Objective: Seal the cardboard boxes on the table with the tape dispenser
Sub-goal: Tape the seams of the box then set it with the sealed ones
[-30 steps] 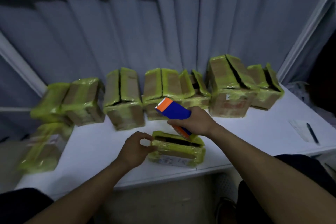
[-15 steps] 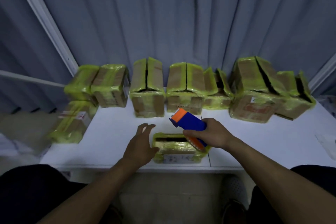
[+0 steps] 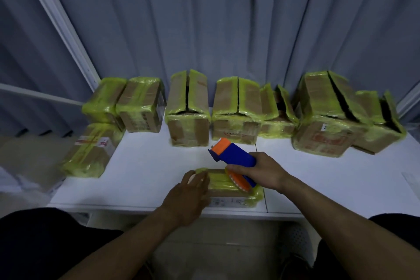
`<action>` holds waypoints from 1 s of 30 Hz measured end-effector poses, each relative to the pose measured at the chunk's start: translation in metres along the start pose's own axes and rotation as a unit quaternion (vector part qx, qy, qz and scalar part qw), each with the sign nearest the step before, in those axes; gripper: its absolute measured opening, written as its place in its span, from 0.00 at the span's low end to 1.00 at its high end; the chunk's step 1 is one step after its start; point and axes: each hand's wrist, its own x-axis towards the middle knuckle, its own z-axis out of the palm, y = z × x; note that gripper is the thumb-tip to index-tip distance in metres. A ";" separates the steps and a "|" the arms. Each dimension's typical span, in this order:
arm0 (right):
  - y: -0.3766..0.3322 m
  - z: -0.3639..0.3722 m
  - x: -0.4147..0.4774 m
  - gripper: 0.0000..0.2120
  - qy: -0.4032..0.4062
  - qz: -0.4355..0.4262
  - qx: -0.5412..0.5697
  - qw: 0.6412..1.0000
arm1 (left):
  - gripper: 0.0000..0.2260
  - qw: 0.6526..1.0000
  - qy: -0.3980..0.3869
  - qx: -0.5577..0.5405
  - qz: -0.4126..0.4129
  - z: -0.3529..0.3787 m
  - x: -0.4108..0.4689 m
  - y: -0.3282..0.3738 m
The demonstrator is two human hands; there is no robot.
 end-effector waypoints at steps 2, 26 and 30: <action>0.002 0.000 0.004 0.21 -0.005 0.000 0.006 1.000 | 0.30 0.999 0.030 -0.040 -0.015 -0.002 -0.001 -0.002; -0.023 -0.023 -0.018 0.26 -0.023 -0.069 0.010 0.997 | 0.12 0.904 0.069 -0.395 -0.147 -0.057 0.023 -0.007; -0.026 -0.019 -0.021 0.28 0.011 -0.081 0.030 0.996 | 0.17 0.910 0.080 -0.385 -0.131 -0.061 0.019 -0.009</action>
